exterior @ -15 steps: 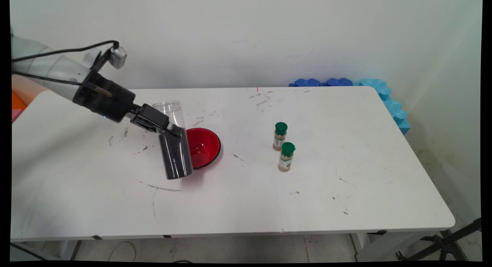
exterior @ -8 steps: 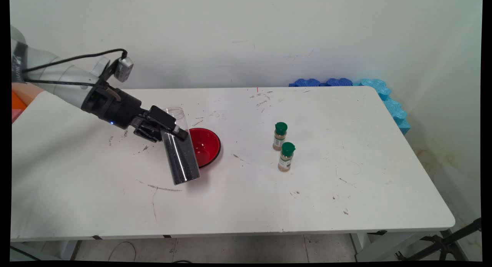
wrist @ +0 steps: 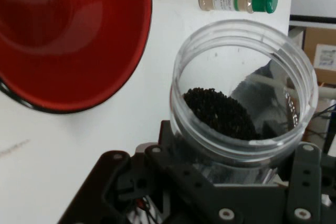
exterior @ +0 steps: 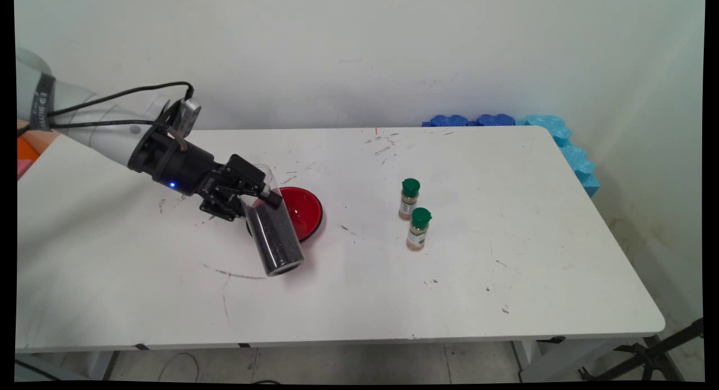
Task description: Pour the black seasoning powder in the red bowl
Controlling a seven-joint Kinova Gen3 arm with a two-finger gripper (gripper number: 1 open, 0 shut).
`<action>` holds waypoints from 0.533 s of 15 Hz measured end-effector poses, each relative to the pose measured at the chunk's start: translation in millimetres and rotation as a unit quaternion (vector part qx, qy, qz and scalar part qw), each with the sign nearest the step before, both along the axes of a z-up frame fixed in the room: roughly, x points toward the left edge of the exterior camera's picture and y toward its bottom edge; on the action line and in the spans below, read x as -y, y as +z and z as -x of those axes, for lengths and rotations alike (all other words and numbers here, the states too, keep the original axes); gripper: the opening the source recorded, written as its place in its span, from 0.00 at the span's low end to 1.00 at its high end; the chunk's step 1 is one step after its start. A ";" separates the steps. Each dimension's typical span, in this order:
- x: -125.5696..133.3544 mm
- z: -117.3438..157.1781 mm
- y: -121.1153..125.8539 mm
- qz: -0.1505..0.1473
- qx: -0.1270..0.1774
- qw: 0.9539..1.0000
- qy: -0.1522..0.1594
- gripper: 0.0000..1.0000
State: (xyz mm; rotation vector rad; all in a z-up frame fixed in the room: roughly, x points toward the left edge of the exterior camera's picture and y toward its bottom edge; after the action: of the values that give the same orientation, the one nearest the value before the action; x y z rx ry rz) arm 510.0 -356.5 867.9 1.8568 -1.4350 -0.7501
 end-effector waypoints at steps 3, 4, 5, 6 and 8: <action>-0.3 1.3 -4.5 -0.034 -0.016 0.999 0.022 0.00; -0.3 1.9 -5.9 -0.045 -0.022 0.998 0.029 0.00; -0.3 2.5 -6.9 -0.054 -0.027 0.998 0.035 0.00; -0.2 3.2 -7.9 -0.064 -0.033 0.996 0.042 0.00; 0.3 4.5 -9.6 -0.081 -0.043 0.994 0.055 0.00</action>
State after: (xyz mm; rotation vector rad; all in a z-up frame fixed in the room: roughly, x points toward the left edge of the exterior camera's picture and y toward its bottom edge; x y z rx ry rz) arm 505.6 -356.7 858.4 1.9827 -1.2387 -0.9036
